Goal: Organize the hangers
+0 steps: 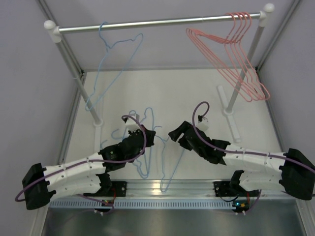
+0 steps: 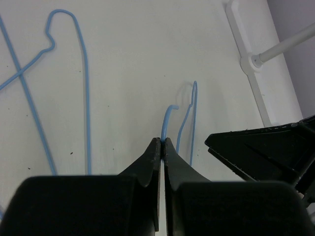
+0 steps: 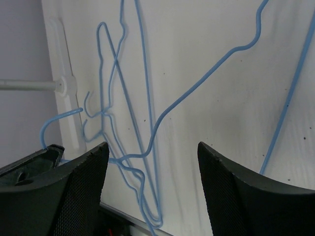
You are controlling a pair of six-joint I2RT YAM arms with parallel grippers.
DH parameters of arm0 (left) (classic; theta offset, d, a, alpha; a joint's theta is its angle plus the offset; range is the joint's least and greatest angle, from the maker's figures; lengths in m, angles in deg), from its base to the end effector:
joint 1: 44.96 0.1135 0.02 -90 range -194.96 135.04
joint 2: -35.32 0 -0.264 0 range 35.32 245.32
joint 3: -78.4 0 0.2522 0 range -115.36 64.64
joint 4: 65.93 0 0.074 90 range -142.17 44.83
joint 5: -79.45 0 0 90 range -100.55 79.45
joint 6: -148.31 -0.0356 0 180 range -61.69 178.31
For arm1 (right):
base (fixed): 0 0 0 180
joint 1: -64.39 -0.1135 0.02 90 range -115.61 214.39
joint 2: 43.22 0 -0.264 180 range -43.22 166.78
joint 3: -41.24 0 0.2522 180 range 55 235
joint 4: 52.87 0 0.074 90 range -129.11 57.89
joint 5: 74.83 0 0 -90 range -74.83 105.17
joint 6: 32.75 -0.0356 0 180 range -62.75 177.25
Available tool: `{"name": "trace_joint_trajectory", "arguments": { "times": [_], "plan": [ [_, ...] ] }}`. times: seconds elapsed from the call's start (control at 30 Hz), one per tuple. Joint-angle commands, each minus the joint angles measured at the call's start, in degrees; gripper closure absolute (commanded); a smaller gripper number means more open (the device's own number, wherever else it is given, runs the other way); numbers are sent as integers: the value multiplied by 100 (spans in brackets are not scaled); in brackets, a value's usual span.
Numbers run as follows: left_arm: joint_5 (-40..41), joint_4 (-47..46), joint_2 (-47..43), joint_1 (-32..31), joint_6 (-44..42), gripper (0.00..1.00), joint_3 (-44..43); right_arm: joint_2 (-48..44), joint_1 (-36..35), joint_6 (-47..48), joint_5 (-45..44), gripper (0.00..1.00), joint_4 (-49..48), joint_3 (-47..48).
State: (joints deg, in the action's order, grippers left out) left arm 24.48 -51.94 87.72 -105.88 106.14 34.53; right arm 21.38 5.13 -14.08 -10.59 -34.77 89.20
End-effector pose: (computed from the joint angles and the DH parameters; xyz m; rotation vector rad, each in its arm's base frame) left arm 0.1168 -0.1680 0.2457 -0.1821 1.9413 -0.6851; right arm 0.1337 0.1946 0.2193 0.4971 2.1774 0.8426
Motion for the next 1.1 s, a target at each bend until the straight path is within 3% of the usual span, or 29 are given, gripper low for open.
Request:
{"name": "trace_joint_trajectory", "arguments": {
  "times": [0.0,0.2,0.67,0.77,0.8,0.87,0.9,1.0,1.07],
  "plan": [
    [294,-120,24,-60,-81,100,-241,184,-68,-608,53,30,-890,-70],
    [365,-120,-72,-174,-64,100,-162,334,134,-1189,132,30,-1408,-474],
    [312,-400,-143,-508,-309,100,-74,1230,530,-1225,721,32,-2156,-238],
    [163,-471,-134,-534,-424,100,-30,1310,583,-1252,800,50,-2349,-282],
    [128,-523,-134,-534,-441,100,-13,1327,609,-1260,835,63,-2385,-291],
    [-39,-611,-125,-534,-547,100,31,1310,627,-1234,862,75,-2429,-291],
    [-92,-716,-125,-534,-625,100,101,1284,635,-1217,862,86,-2420,-291],
    [-373,-927,-81,-534,-801,100,250,1187,679,-1225,879,100,-2403,-299],
    [-575,-1139,-29,-534,-889,100,321,1082,697,-1260,888,100,-2403,-317]
  ]
}}
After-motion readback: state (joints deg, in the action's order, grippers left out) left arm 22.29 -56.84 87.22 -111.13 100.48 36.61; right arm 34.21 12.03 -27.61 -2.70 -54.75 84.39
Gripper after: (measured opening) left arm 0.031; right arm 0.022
